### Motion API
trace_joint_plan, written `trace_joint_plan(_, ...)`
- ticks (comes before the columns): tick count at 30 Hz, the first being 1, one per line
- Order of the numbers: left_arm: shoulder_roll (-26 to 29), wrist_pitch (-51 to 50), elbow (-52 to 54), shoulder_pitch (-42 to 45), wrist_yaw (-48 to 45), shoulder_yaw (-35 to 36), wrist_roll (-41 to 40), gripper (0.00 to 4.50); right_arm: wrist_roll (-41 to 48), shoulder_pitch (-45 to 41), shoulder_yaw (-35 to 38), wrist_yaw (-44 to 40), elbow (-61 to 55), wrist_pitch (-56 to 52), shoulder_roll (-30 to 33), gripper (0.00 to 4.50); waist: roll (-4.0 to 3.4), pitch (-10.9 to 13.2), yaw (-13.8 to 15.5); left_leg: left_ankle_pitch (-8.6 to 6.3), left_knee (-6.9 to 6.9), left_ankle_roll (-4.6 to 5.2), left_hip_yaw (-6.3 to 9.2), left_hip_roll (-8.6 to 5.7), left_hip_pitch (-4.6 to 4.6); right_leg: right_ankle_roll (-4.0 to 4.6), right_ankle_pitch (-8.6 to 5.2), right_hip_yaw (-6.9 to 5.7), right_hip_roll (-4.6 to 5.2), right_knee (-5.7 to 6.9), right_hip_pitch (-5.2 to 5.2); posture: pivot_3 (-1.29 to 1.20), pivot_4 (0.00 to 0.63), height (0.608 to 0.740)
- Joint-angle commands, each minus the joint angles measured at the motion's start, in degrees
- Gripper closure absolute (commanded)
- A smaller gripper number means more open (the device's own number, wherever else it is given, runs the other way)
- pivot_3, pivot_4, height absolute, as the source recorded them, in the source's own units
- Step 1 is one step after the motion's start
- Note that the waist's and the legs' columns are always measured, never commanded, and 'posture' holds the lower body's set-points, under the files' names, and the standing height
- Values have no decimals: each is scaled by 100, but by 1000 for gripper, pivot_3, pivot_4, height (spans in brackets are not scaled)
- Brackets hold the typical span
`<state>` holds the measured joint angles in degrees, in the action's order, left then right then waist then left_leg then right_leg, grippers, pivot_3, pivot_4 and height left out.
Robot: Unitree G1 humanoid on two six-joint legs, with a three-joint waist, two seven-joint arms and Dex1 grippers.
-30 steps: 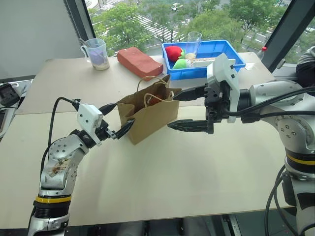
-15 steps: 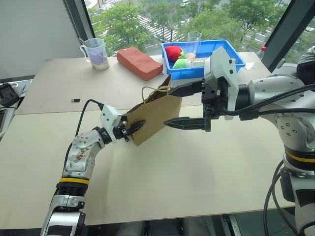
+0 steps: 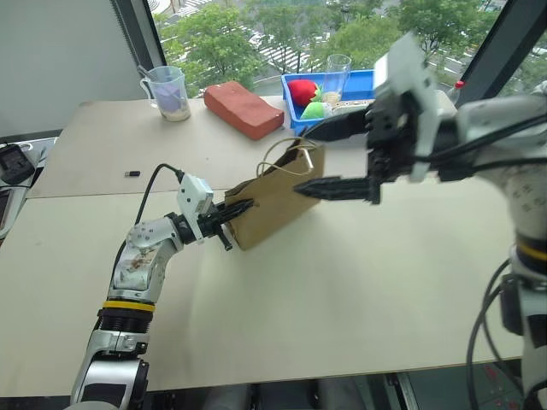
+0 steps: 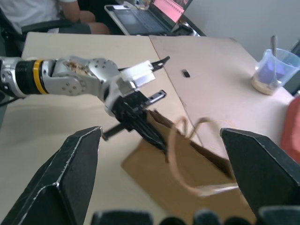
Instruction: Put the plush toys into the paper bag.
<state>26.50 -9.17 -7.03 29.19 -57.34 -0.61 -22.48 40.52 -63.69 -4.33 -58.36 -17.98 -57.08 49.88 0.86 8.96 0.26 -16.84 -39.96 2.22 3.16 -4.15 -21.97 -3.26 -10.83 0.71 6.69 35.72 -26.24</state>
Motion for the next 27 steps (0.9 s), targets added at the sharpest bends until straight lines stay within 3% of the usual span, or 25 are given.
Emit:
trace_joint_plan(1, 155, -87, 335, 257, -842, -271, -245, 4437, 298, -370, 245, -622, 185, -208, 426, 0, 0, 0, 3, 0, 4, 0, 0, 0, 0, 0, 0, 0, 0, -3, 0, 0, 150, 740)
trace_joint_plan(7, 181, 121, -16, 369, -1860, -578, -226, 4437, 495, -417, 270, -926, 158, -449, 788, 0, -2, -1, -55, 0, 10, 1, -6, 5, 7, 0, 0, 3, -3, -2, 1, 0, 150, 740)
trace_joint_plan(17, 19, 729, -774, 425, -2227, -693, 101, 4437, 516, 74, 343, -833, -174, -480, 1078, 0, -2, -1, -21, -2, -7, 4, -6, 4, -5, 0, 0, 0, -1, 1, -4, 0, 150, 740)
trace_joint_plan(20, 28, 725, -774, 373, -2201, -655, 113, 3637, 477, 133, 313, -797, -181, -428, 1057, 0, -2, -1, -10, -3, -8, 5, -6, 4, -7, 0, 0, 0, -1, -1, -3, 0, 150, 740)
trace_joint_plan(27, 471, 12, 352, 164, -1764, -194, -250, 356, 384, 313, 381, -727, -92, -316, 1089, 0, -2, -1, 6, -4, -9, 6, -6, 6, -9, 0, 0, 1, -1, -1, -5, 0, 150, 740)
